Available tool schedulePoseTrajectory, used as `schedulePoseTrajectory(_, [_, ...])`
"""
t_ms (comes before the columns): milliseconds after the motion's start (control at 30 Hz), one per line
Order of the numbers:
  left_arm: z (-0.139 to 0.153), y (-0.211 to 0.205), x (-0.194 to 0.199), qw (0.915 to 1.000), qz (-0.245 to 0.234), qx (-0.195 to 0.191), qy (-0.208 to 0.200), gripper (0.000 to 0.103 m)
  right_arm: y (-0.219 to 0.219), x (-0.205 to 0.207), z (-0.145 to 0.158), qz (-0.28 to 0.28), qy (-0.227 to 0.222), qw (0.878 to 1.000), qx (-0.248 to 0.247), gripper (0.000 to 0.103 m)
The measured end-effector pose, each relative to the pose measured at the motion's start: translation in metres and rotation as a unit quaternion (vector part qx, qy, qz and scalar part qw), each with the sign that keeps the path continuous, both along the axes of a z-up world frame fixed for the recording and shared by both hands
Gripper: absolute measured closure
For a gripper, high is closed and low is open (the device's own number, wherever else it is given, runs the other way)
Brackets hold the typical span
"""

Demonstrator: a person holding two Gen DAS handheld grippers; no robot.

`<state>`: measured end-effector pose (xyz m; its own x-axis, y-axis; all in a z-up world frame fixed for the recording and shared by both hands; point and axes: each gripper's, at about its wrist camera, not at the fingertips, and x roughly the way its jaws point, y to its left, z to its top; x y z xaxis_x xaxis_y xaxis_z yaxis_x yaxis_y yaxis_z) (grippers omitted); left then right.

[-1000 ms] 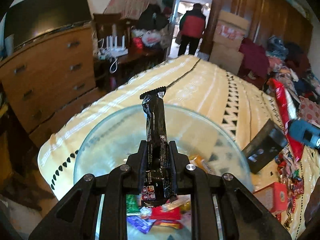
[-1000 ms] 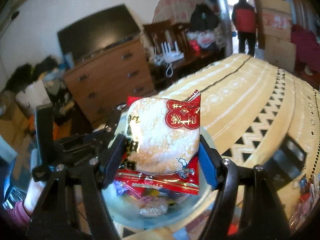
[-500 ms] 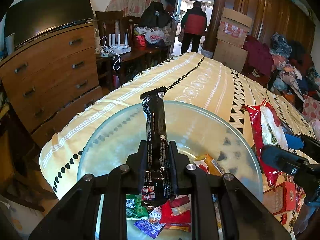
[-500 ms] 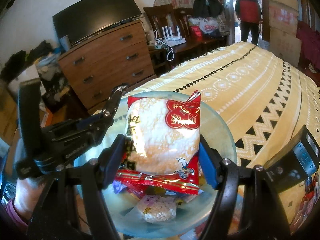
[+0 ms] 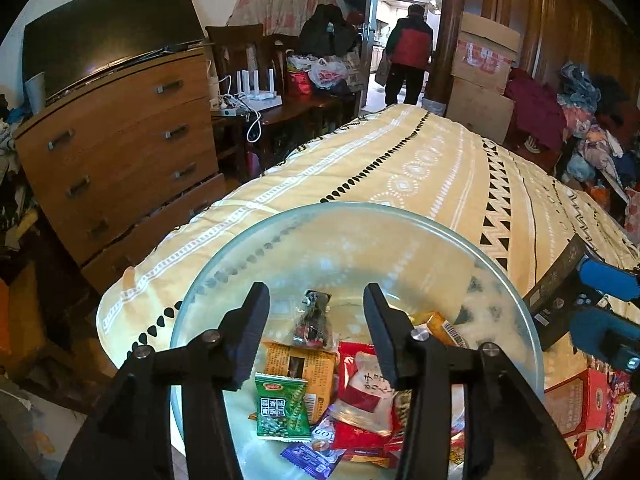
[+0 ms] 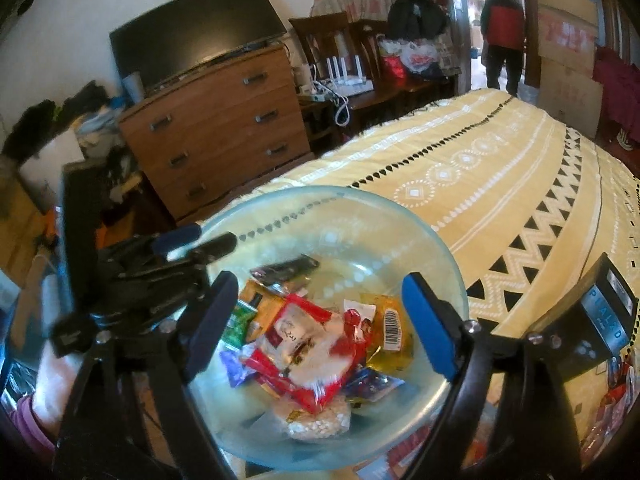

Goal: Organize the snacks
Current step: 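Open both tools to drop the packets into the glass bowl, then grasp the gold foil candy with right tool while left tool reaches the red strip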

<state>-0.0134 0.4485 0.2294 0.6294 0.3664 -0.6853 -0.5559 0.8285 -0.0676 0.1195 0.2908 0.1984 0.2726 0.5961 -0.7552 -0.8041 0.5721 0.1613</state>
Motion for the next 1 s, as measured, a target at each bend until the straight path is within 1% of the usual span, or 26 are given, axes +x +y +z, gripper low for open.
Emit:
schedulePoseTrajectory(67, [0.004, -0.003, -0.002, 1.0000, 0.004, 0.005, -0.004, 0.051, -0.005, -0.005, 0.007, 0.004, -0.004, 1.000, 0.012, 0.018])
schedulePoseTrajectory(133, [0.011, -0.009, -0.006, 0.9997, 0.008, 0.014, -0.019, 0.051, -0.015, -0.016, 0.020, 0.007, -0.024, 0.999, 0.028, 0.018])
schedulePoseTrajectory(167, [0.017, -0.014, -0.010, 0.9991, 0.012, 0.026, -0.032, 0.051, -0.021, -0.023, 0.026, 0.008, -0.037, 0.999, 0.036, 0.018])
schedulePoseTrajectory(233, [0.033, -0.031, -0.025, 0.9960, 0.021, 0.052, -0.070, 0.051, -0.049, -0.048, 0.049, -0.007, -0.098, 0.993, 0.064, 0.018])
schedulePoseTrajectory(267, [0.041, -0.041, -0.031, 0.9936, 0.022, 0.066, -0.089, 0.047, -0.071, -0.065, 0.061, -0.017, -0.136, 0.987, 0.086, 0.015])
schedulePoseTrajectory(300, [0.053, -0.061, -0.042, 0.9881, 0.023, 0.096, -0.118, 0.040, -0.092, -0.081, 0.069, -0.031, -0.170, 0.980, 0.101, 0.002])
schedulePoseTrajectory(333, [0.059, -0.077, -0.050, 0.9830, 0.023, 0.120, -0.138, 0.020, -0.113, -0.095, 0.074, -0.049, -0.198, 0.973, 0.111, 0.000])
schedulePoseTrajectory(367, [0.066, -0.095, -0.058, 0.9760, 0.022, 0.144, -0.162, 0.005, -0.139, -0.112, 0.075, -0.079, -0.233, 0.962, 0.117, 0.000])
schedulePoseTrajectory(400, [0.074, -0.119, -0.069, 0.9678, 0.005, 0.157, -0.197, 0.004, -0.155, -0.121, 0.074, -0.104, -0.252, 0.956, 0.110, 0.000])
schedulePoseTrajectory(433, [0.079, -0.136, -0.073, 0.9653, -0.027, 0.147, -0.214, 0.003, -0.177, -0.132, 0.067, -0.140, -0.272, 0.948, 0.091, 0.000])
schedulePoseTrajectory(467, [0.082, -0.149, -0.074, 0.9640, -0.055, 0.136, -0.222, 0.003, -0.197, -0.138, 0.059, -0.162, -0.272, 0.946, 0.069, 0.000])
schedulePoseTrajectory(500, [0.084, -0.173, -0.074, 0.9609, -0.095, 0.131, -0.225, 0.003, -0.226, -0.144, 0.044, -0.176, -0.251, 0.951, 0.047, 0.000])
schedulePoseTrajectory(533, [0.083, -0.191, -0.072, 0.9595, -0.117, 0.132, -0.219, 0.003, -0.247, -0.146, 0.031, -0.190, -0.232, 0.953, 0.028, 0.000])
schedulePoseTrajectory(567, [0.081, -0.212, -0.070, 0.9578, -0.144, 0.131, -0.212, 0.003, -0.269, -0.149, 0.017, -0.211, -0.215, 0.954, 0.004, 0.000])
schedulePoseTrajectory(600, [0.078, -0.235, -0.070, 0.9538, -0.177, 0.124, -0.209, 0.003, -0.303, -0.151, -0.005, -0.244, -0.188, 0.951, -0.031, 0.000])
schedulePoseTrajectory(633, [0.072, -0.261, -0.071, 0.9477, -0.216, 0.113, -0.206, 0.003, -0.328, -0.152, -0.020, -0.266, -0.167, 0.948, -0.053, 0.004])
schedulePoseTrajectory(667, [0.065, -0.283, -0.070, 0.9436, -0.246, 0.098, -0.198, 0.003, -0.352, -0.152, -0.034, -0.290, -0.145, 0.943, -0.072, 0.009])
schedulePoseTrajectory(700, [0.056, -0.301, -0.067, 0.9395, -0.276, 0.077, -0.188, 0.003, -0.390, -0.150, -0.055, -0.329, -0.097, 0.935, -0.090, 0.023])
schedulePoseTrajectory(733, [0.047, -0.315, -0.064, 0.9365, -0.296, 0.060, -0.178, 0.003, -0.420, -0.147, -0.070, -0.356, -0.052, 0.929, -0.091, 0.035])
schedulePoseTrajectory(767, [0.034, -0.332, -0.058, 0.9331, -0.318, 0.040, -0.162, 0.003, -0.441, -0.145, -0.080, -0.376, -0.022, 0.922, -0.087, 0.040])
schedulePoseTrajectory(800, [0.016, -0.352, -0.051, 0.9296, -0.343, 0.024, -0.134, 0.003, -0.471, -0.141, -0.094, -0.410, 0.025, 0.908, -0.076, 0.047])
schedulePoseTrajectory(833, [0.003, -0.363, -0.047, 0.9283, -0.354, 0.017, -0.113, 0.003, -0.493, -0.137, -0.104, -0.437, 0.059, 0.895, -0.063, 0.049])
schedulePoseTrajectory(867, [-0.014, -0.377, -0.041, 0.9255, -0.369, 0.005, -0.085, 0.005, -0.512, -0.135, -0.111, -0.460, 0.084, 0.883, -0.046, 0.049])
schedulePoseTrajectory(900, [-0.025, -0.386, -0.037, 0.9233, -0.378, -0.003, -0.068, 0.006, -0.529, -0.130, -0.118, -0.477, 0.114, 0.872, -0.015, 0.049])
schedulePoseTrajectory(933, [-0.034, -0.392, -0.035, 0.9220, -0.383, -0.007, -0.056, 0.007, -0.539, -0.126, -0.124, -0.488, 0.136, 0.862, 0.007, 0.049])
schedulePoseTrajectory(1000, [-0.045, -0.402, -0.031, 0.9216, -0.386, -0.012, -0.040, 0.007, -0.550, -0.117, -0.129, -0.497, 0.161, 0.851, 0.049, 0.048])
